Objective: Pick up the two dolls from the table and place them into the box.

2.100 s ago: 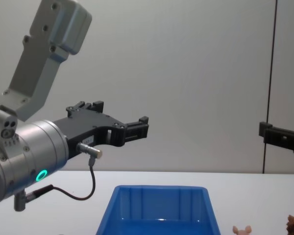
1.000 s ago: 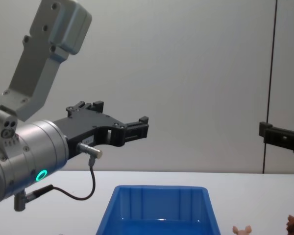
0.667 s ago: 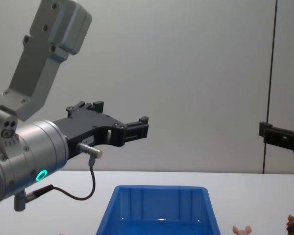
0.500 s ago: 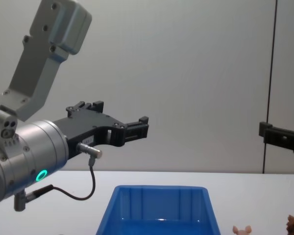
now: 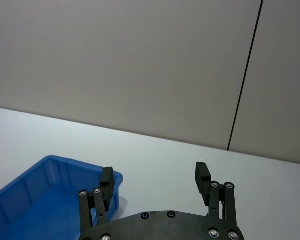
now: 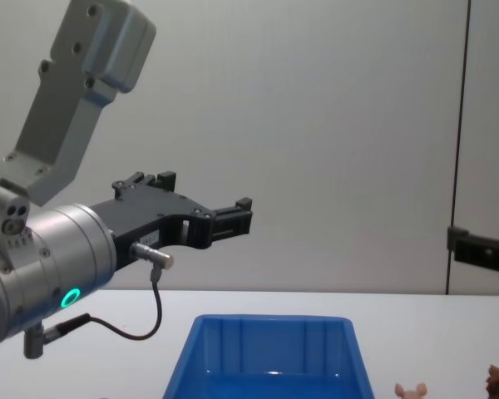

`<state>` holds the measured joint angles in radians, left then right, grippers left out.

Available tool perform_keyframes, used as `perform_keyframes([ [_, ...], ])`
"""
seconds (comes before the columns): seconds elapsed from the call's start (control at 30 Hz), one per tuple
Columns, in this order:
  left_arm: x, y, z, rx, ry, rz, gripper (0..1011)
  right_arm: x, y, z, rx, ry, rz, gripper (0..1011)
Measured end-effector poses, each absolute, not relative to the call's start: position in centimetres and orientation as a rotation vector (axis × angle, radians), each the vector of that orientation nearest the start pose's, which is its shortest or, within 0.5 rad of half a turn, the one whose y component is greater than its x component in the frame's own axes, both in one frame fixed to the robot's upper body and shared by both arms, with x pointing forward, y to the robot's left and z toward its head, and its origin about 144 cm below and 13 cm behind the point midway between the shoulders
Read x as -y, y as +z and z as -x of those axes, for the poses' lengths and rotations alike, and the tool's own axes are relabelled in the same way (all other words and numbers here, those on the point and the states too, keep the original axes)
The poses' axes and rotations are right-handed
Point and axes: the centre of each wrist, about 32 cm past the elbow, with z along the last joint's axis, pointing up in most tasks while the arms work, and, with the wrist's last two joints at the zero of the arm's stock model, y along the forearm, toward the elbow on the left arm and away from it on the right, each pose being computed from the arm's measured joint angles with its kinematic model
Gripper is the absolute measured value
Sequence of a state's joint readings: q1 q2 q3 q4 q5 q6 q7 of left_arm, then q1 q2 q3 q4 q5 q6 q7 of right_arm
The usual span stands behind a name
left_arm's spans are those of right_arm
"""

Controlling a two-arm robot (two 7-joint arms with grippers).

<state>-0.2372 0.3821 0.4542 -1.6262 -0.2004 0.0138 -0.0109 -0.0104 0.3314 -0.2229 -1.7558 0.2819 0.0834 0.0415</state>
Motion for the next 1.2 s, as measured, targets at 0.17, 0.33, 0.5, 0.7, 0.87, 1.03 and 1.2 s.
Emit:
perform_keyframes([
  [0.17, -19.8, 120.4, -49.2, 0.268, 1.124, -0.061, 1001, 23.7, 118.4, -44.6, 0.006, -1.291, 0.066, 998],
  [0.33, -19.8, 120.4, -49.2, 0.268, 1.124, -0.061, 1001, 23.7, 118.0, -44.7, -0.037, -1.324, 0.124, 998],
  [0.5, -19.8, 120.4, -49.2, 0.268, 1.124, -0.061, 1001, 23.7, 117.7, -44.7, -0.074, -1.348, 0.172, 998],
  [0.7, -19.8, 120.4, -49.2, 0.268, 1.124, -0.061, 1001, 23.7, 117.1, -44.5, -0.123, -1.381, 0.237, 998],
  [0.87, -19.8, 120.4, -49.2, 0.268, 1.124, -0.061, 1001, 23.6, 116.7, -44.2, -0.156, -1.4, 0.28, 998],
  [1.03, -19.8, 120.4, -49.2, 0.268, 1.124, -0.061, 1001, 23.6, 116.1, -43.9, -0.192, -1.414, 0.318, 998],
  [1.2, -19.8, 120.4, -49.2, 0.268, 1.124, -0.061, 1001, 23.5, 115.6, -43.8, -0.219, -1.418, 0.34, 998],
])
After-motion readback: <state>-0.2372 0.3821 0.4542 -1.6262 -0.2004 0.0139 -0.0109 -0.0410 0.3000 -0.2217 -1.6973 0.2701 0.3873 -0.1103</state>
